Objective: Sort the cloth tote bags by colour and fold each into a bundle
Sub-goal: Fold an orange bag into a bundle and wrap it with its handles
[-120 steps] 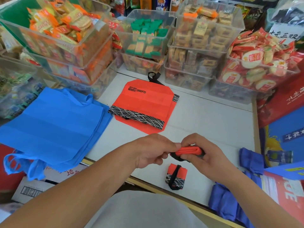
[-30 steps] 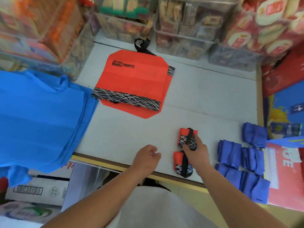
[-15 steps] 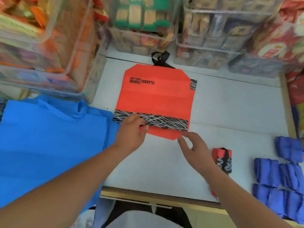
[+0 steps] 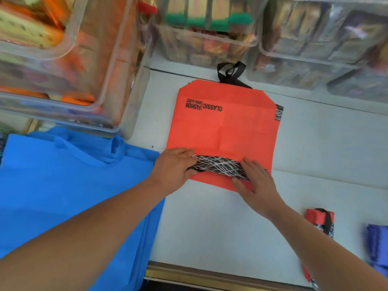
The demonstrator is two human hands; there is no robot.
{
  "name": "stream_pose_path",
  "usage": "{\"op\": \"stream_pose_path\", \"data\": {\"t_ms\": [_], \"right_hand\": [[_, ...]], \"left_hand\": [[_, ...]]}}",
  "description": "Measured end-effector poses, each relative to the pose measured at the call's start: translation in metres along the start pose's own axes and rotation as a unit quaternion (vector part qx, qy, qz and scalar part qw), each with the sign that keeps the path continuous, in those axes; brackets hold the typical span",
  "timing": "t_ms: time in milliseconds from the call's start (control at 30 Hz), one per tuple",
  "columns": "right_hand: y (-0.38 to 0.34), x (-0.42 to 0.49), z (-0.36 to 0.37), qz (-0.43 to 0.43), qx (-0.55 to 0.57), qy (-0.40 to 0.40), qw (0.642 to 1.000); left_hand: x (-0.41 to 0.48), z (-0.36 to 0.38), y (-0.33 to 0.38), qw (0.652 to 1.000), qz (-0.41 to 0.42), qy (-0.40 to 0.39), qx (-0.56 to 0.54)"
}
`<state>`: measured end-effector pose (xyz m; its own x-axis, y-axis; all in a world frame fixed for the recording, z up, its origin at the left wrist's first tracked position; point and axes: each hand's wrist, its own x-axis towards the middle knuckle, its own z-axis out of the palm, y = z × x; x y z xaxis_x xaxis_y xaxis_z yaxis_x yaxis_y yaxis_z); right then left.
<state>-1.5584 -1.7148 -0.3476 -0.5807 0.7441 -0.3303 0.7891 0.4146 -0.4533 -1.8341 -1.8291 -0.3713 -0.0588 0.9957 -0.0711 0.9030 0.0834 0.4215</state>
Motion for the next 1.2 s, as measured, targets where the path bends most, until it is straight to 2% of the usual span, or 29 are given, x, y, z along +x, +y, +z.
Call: {"op": "stream_pose_path", "data": {"t_ms": [133, 267, 333, 433, 500, 633, 767, 800, 867, 933, 1000, 1033, 1100, 1133, 1200], "right_hand": [[0.0, -0.001, -0.006, -0.034, -0.017, 0.034, 0.999], [-0.002, -0.005, -0.036, -0.142, -0.068, 0.107, 0.982], [-0.004, -0.019, -0.049, -0.161, -0.065, 0.101, 0.98], [-0.004, -0.047, -0.053, -0.146, -0.031, 0.076, 0.986], [-0.002, -0.065, -0.052, -0.137, -0.021, 0.069, 0.988], [0.004, -0.092, -0.057, -0.137, -0.014, 0.06, 0.989], [0.011, -0.118, -0.061, -0.133, -0.038, 0.095, 0.986], [0.01, -0.126, -0.061, -0.113, -0.067, 0.128, 0.983], [0.001, -0.137, -0.063, -0.002, -0.075, 0.185, 0.98], [-0.017, -0.148, -0.064, 0.135, 0.049, 0.194, 0.97], [-0.038, -0.155, -0.062, 0.196, 0.217, 0.158, 0.943], [-0.05, -0.156, -0.059, 0.199, 0.295, 0.134, 0.925], [-0.065, -0.156, -0.047, 0.207, 0.36, 0.094, 0.905], [-0.064, -0.153, -0.039, 0.206, 0.351, 0.102, 0.908], [-0.061, -0.147, -0.031, 0.194, 0.317, 0.126, 0.92]], "left_hand": [[0.006, -0.013, 0.007, 0.998, 0.049, 0.027, 0.023], [-0.002, -0.035, 0.036, 0.996, 0.043, 0.077, -0.005], [-0.017, -0.043, 0.046, 0.997, 0.044, 0.052, -0.032], [-0.047, -0.051, 0.054, 0.996, 0.054, -0.009, -0.077], [-0.068, -0.055, 0.06, 0.994, 0.019, -0.027, -0.102], [-0.101, -0.069, 0.068, 0.981, -0.042, -0.014, -0.19], [-0.122, -0.075, 0.071, 0.971, -0.098, -0.039, -0.214], [-0.126, -0.073, 0.073, 0.975, -0.111, -0.031, -0.189], [-0.134, -0.065, 0.086, 0.986, -0.125, 0.02, -0.109], [-0.139, -0.054, 0.111, 0.988, -0.13, 0.056, -0.067], [-0.142, -0.041, 0.147, 0.989, -0.109, 0.065, -0.07], [-0.143, -0.035, 0.166, 0.989, -0.101, 0.06, -0.086], [-0.142, -0.027, 0.197, 0.978, -0.095, 0.011, -0.183], [-0.14, -0.023, 0.208, 0.959, -0.099, -0.035, -0.264], [-0.138, -0.019, 0.226, 0.896, -0.102, -0.154, -0.404]]}}
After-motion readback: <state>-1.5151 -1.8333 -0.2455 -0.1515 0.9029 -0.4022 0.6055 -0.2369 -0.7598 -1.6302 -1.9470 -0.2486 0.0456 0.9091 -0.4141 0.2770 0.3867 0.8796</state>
